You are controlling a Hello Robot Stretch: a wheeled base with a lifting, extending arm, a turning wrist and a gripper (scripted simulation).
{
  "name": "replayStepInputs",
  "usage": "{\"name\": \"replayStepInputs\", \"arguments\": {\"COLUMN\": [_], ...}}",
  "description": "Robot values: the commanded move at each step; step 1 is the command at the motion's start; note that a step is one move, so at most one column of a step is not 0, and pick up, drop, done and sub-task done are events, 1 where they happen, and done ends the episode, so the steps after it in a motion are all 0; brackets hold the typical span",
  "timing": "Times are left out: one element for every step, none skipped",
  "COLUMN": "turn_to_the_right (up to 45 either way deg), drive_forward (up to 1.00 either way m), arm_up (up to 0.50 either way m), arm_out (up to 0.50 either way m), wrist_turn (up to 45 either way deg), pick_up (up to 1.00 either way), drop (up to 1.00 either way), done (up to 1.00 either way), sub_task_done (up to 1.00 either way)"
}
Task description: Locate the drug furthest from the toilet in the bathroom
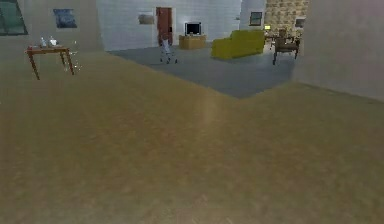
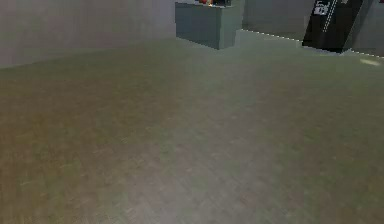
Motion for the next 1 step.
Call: {"name": "replayStepInputs", "arguments": {"turn_to_the_right": [0.0], "drive_forward": [1.00], "arm_up": [0.00], "arm_out": [0.00], "wrist_turn": [0.0], "pick_up": [0.00], "drop": [0.00], "done": [0.00], "sub_task_done": [0.00]}}
